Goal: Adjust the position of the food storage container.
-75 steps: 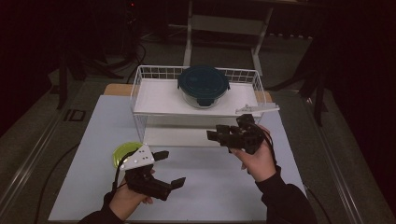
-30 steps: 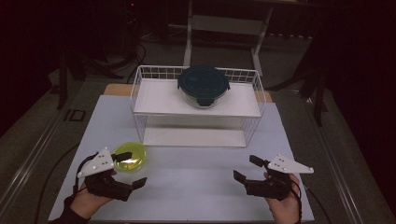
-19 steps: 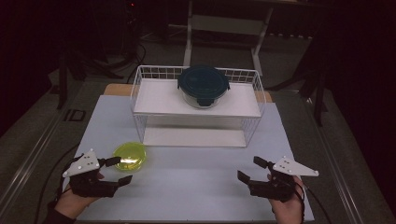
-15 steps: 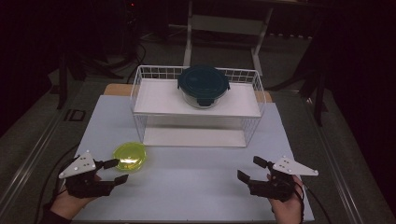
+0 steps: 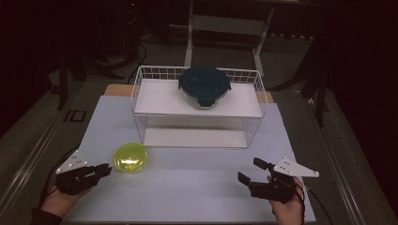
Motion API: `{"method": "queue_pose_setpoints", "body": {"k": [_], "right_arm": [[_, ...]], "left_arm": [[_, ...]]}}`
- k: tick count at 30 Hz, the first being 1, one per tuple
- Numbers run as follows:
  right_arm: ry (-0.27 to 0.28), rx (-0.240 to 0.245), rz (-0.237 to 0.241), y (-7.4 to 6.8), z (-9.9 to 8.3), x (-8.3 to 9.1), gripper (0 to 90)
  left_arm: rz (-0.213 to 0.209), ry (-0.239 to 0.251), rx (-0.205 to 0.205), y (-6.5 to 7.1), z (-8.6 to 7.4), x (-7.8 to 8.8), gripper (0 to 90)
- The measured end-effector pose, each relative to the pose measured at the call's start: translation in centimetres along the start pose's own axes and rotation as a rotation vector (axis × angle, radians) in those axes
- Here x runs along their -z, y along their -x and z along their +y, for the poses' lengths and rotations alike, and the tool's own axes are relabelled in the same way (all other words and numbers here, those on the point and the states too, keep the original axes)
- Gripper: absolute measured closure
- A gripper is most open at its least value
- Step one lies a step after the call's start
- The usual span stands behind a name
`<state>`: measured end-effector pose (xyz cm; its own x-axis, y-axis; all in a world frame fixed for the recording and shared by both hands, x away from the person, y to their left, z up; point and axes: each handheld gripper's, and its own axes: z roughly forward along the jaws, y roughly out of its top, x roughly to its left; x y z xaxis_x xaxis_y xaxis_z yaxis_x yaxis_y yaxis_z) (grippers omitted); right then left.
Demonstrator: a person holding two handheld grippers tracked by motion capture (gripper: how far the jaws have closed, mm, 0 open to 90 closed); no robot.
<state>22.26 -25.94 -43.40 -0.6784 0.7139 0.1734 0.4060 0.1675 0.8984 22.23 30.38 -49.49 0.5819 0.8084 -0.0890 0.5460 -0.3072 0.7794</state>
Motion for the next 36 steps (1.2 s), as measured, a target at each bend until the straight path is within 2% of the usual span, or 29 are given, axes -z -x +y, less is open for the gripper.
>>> {"method": "queue_pose_setpoints", "body": {"k": [3,5,9,17,22,31,34,36], "right_arm": [[-0.003,0.000,0.003,0.0,0.0,0.0,16.8],[-0.003,-0.006,0.007,0.0,-0.1,-0.1,16.8],[-0.001,-0.005,0.006,0.1,-0.1,0.0,16.8],[0.000,-0.011,0.007,0.2,-0.2,0.0,16.8],[0.001,-0.018,0.007,0.3,-0.1,0.1,16.8],[0.005,-0.015,0.005,0.3,-0.1,0.1,16.8],[0.007,-0.016,0.007,0.3,-0.1,0.2,16.9],[0.005,-0.015,0.007,0.3,-0.1,0.2,16.8]], "left_arm": [[0.020,-0.029,0.007,-0.6,-0.3,-0.6,84.4],[0.025,-0.059,0.025,-1.6,-0.5,-1.7,87.7],[0.061,-0.086,-0.018,-1.9,-0.4,-3.0,88.6],[0.029,-0.101,-0.028,-2.0,0.0,-4.6,88.6],[0.014,-0.103,-0.028,-1.8,0.0,-4.8,88.6],[-0.032,-0.087,-0.056,-0.8,0.8,-5.6,88.6],[-0.019,-0.093,-0.059,-0.7,0.9,-5.8,88.6],[0.006,-0.101,-0.047,-1.1,1.2,-6.0,88.6]]}}
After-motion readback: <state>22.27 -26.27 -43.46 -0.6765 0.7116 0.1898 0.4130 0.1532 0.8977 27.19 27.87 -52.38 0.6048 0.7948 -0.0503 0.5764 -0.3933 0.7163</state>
